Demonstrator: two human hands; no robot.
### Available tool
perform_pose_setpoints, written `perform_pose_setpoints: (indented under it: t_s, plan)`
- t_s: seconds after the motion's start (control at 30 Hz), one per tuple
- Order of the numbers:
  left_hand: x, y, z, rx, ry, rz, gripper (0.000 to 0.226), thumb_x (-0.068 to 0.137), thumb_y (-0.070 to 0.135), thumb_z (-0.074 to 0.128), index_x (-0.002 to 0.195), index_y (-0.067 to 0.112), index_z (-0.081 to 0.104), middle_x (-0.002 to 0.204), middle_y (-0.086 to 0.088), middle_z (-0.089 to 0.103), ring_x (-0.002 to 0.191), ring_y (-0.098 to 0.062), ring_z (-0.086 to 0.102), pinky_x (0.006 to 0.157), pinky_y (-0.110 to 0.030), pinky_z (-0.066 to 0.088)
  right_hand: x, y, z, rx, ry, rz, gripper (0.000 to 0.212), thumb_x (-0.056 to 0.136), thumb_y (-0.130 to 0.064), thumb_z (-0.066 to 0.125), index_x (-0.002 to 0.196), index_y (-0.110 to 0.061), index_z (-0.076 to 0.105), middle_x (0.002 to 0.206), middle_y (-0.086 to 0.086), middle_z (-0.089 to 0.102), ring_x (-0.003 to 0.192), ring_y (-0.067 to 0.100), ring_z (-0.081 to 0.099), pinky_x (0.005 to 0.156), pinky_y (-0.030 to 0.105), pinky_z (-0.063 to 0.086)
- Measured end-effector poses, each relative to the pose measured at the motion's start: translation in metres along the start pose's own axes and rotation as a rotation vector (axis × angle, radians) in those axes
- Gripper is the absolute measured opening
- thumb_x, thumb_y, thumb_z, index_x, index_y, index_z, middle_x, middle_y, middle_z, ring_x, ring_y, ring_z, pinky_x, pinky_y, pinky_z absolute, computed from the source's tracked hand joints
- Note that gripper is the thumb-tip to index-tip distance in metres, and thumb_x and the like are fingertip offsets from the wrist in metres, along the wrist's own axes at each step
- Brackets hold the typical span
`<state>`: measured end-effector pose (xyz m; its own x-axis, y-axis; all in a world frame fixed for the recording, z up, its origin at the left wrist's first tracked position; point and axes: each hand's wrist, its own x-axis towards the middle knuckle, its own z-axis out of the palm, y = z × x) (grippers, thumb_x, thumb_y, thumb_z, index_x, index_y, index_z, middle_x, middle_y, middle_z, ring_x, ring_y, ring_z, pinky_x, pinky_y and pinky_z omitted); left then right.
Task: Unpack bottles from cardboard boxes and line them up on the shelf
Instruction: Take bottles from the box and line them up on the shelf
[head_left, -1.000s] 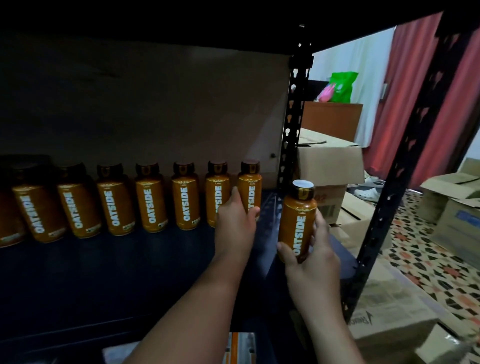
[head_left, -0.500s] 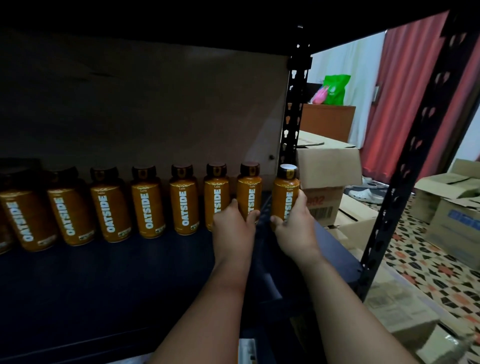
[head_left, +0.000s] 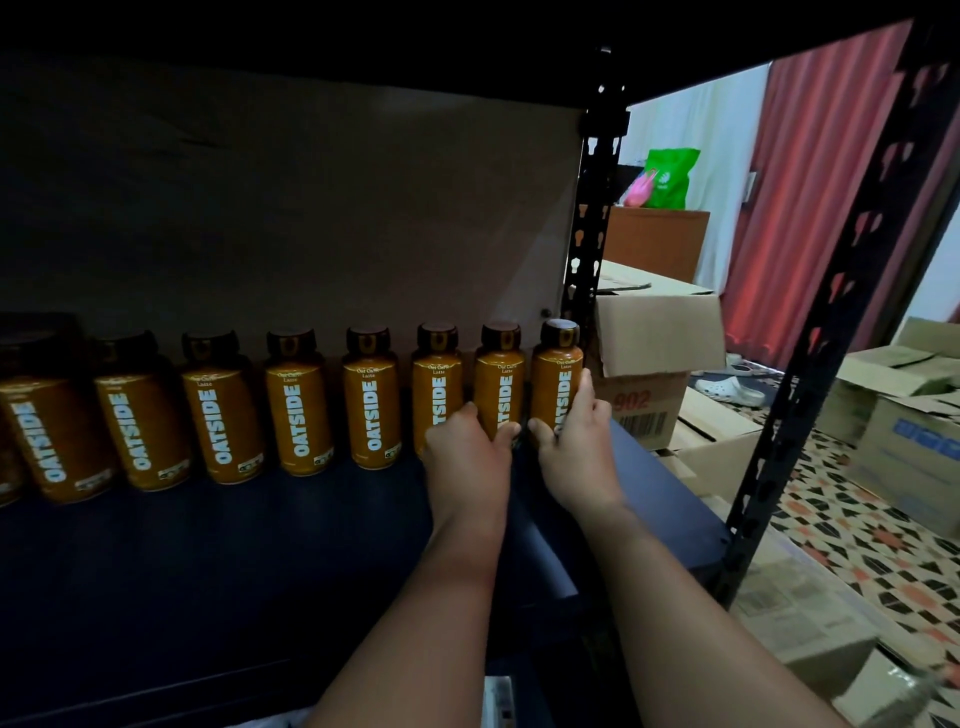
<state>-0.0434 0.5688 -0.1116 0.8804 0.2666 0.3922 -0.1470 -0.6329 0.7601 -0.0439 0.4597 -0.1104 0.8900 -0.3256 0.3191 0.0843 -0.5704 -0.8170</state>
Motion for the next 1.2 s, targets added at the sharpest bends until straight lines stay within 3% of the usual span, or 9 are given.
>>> perform_pose_setpoints:
  t_s: [0.17,0.53,0.9,1.2]
  plan:
    - [-0.0013,0.0012,-0.0025,0.004,-0.007,-0.05,0.034,0.091,0.041,0.075,0.111,0.014,0.073,0.11,-0.005,0.073,0.102,-0.018,0.07,0.078,-0.024,0.05,-0.0003,-0.0001,0.0001,-0.003,0.006,0.005,0.088,0.1,-0.023,0.063,0.162,-0.025,0.0,0.148,0.005,0.034,0.134,0.021,0.042,0.108,0.037,0.039]
    - [-0.0038,0.0013,-0.003,-0.009,0.005,-0.047,0.035,0.091,0.036,0.075,0.116,0.012,0.071,0.116,-0.007,0.072,0.107,-0.019,0.069,0.078,-0.023,0.047,-0.0013,-0.0044,0.0014,-0.083,0.011,0.009,0.09,0.101,-0.026,0.06,0.162,-0.023,-0.005,0.148,0.007,0.035,0.134,0.023,0.044,0.108,0.039,0.041]
    - [-0.0014,-0.0009,-0.0014,0.0,0.002,-0.043,0.032,0.089,0.038,0.078,0.109,0.014,0.073,0.11,-0.005,0.073,0.103,-0.019,0.07,0.083,-0.031,0.059,-0.0026,-0.0057,0.0007,-0.093,0.017,0.013,0.09,0.102,-0.026,0.059,0.162,-0.022,-0.008,0.148,0.008,0.034,0.133,0.023,0.043,0.108,0.039,0.041]
    - [-0.0039,-0.0029,-0.0015,-0.002,0.019,-0.041,0.032,0.087,0.039,0.08,0.107,0.014,0.074,0.106,-0.004,0.073,0.1,-0.018,0.071,0.084,-0.031,0.06,-0.0048,-0.0063,-0.0006,-0.075,0.011,0.018,0.09,0.103,-0.026,0.058,0.161,-0.022,-0.011,0.149,0.009,0.034,0.133,0.024,0.043,0.107,0.038,0.041]
